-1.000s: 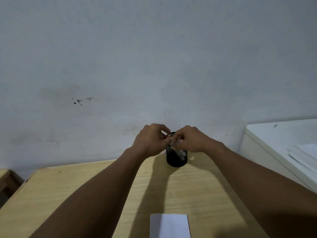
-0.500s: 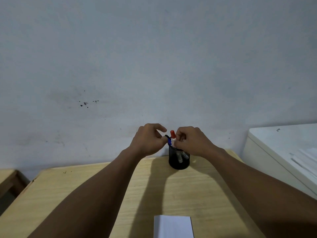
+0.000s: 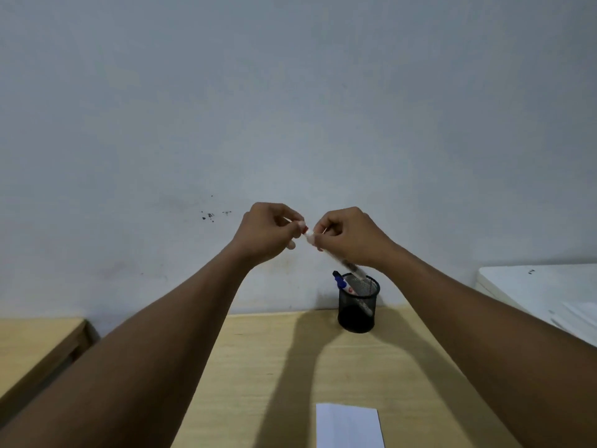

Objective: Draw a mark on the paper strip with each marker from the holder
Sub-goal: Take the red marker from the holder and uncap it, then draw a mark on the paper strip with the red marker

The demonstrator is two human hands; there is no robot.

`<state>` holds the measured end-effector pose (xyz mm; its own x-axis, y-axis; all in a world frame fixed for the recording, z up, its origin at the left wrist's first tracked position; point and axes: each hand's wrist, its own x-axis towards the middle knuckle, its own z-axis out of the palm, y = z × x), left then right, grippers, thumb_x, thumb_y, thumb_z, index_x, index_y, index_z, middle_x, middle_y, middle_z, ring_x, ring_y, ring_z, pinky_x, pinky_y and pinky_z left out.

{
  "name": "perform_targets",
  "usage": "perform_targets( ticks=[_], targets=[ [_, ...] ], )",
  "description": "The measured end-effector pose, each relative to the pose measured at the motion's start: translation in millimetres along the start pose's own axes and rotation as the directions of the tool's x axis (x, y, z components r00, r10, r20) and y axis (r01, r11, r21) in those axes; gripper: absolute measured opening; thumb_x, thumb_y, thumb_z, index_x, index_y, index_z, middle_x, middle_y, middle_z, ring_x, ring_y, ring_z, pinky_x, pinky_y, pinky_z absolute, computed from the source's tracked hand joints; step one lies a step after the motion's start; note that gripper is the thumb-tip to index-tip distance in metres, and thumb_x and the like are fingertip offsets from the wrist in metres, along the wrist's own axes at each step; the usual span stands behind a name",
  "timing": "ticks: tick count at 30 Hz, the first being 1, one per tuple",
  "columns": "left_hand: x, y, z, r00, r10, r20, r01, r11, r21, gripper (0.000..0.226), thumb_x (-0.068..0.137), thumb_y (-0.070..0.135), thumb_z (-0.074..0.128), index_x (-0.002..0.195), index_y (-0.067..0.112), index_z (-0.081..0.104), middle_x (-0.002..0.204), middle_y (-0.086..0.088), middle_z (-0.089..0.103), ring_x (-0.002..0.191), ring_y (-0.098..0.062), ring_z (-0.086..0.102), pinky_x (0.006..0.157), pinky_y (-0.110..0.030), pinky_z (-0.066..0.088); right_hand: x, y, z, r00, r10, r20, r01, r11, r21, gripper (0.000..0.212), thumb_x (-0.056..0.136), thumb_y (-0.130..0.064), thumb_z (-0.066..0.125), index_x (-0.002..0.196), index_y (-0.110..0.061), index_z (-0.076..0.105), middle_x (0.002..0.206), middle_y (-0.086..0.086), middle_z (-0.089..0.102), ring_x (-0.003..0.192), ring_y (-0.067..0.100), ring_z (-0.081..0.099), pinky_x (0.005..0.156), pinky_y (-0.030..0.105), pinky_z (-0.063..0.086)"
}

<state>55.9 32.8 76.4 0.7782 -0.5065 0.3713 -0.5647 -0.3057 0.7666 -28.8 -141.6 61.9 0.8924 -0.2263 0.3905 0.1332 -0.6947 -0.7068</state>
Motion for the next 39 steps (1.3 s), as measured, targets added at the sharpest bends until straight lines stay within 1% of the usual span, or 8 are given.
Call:
perform_targets(
  ticks=[9,13,19,25,29,36,37,39],
  targets=[
    [-53,-37,-10,0.954,-0.295,0.046,0.27,0.788,-0.553,0.024,0.099,0.026,0.065,0.097,0.003,0.073,0.077,-0.007,0.072,0.067,-0.019,0.071,0.066,-0.028,0.056,-24,-27,-4,0.912,0.173,0.373,-0.251,0.953,0.172,0.022,0.093,-0.02,0.073,0.112,-0.01,0.074,0.089,0.009,0.08,0.075,0.022,0.075,0.064,0.03,0.051],
    [-60,-46,-18,0.929,-0.369,0.033,0.298,0.691,-0.658,0.023,0.1,0.026,0.063,0.096,0.006,0.072,0.076,-0.005,0.071,0.069,-0.021,0.069,0.07,-0.029,0.054,-27,-25,-9,0.929,0.188,0.318,-0.308,0.871,0.383,0.019,0.092,-0.015,0.074,0.11,-0.006,0.074,0.084,0.011,0.077,0.068,0.022,0.073,0.064,0.03,0.05],
    [-63,-40,-8,0.929,-0.339,0.149,0.346,0.649,-0.677,0.02,0.096,0.027,0.068,0.101,0.008,0.071,0.083,-0.005,0.074,0.071,-0.019,0.072,0.072,-0.029,0.055,-30,-23,19,0.95,0.256,0.176,-0.3,0.603,0.739,0.017,0.088,-0.014,0.078,0.104,-0.01,0.075,0.08,0.008,0.073,0.068,0.02,0.073,0.063,0.029,0.053],
    [-67,-41,3,0.926,-0.275,0.259,0.378,0.664,-0.645,0.019,0.094,0.024,0.071,0.106,0.009,0.073,0.089,-0.004,0.078,0.078,-0.017,0.074,0.077,-0.03,0.057,-30,-20,38,0.963,0.231,0.141,-0.269,0.765,0.585,0.014,0.086,-0.021,0.079,0.095,-0.011,0.077,0.071,0.003,0.072,0.067,0.019,0.071,0.06,0.028,0.048],
    [-74,-56,3,0.913,-0.279,0.298,0.408,0.636,-0.654,0.017,0.092,0.021,0.073,0.104,0.009,0.074,0.088,-0.005,0.077,0.08,-0.018,0.074,0.08,-0.03,0.056,-30,-15,32,0.963,0.195,0.188,-0.262,0.848,0.46,0.03,0.088,-0.03,0.078,0.097,-0.002,0.078,0.076,0.008,0.075,0.061,0.019,0.07,0.054,0.025,0.044],
    [-90,-92,14,0.895,-0.367,0.255,0.411,0.454,-0.79,0.015,0.097,0.017,0.065,0.09,0.005,0.069,0.067,-0.004,0.061,0.07,-0.018,0.069,0.069,-0.027,0.057,-29,-7,17,0.959,0.19,0.213,-0.273,0.825,0.494,0.011,0.094,-0.013,0.071,0.094,-0.002,0.071,0.072,0.012,0.071,0.057,0.017,0.069,0.054,0.023,0.048],
    [-97,-106,8,0.886,-0.404,0.226,0.414,0.477,-0.775,0.016,0.097,0.017,0.066,0.088,0.004,0.069,0.068,-0.004,0.061,0.069,-0.018,0.068,0.068,-0.026,0.057,-28,-5,5,0.96,0.208,0.186,-0.274,0.824,0.496,0.011,0.095,-0.013,0.07,0.094,-0.002,0.071,0.071,0.012,0.07,0.056,0.017,0.067,0.054,0.024,0.048],
    [-111,-131,-5,0.879,-0.45,0.16,0.452,0.675,-0.583,0.016,0.092,0.013,0.072,0.08,0.003,0.068,0.075,-0.009,0.067,0.067,-0.019,0.067,0.066,-0.027,0.056,-30,1,-18,0.958,0.249,0.144,-0.287,0.848,0.445,0.013,0.095,-0.013,0.069,0.095,-0.001,0.072,0.073,0.014,0.07,0.057,0.021,0.068,0.055,0.027,0.049]
  ],
)
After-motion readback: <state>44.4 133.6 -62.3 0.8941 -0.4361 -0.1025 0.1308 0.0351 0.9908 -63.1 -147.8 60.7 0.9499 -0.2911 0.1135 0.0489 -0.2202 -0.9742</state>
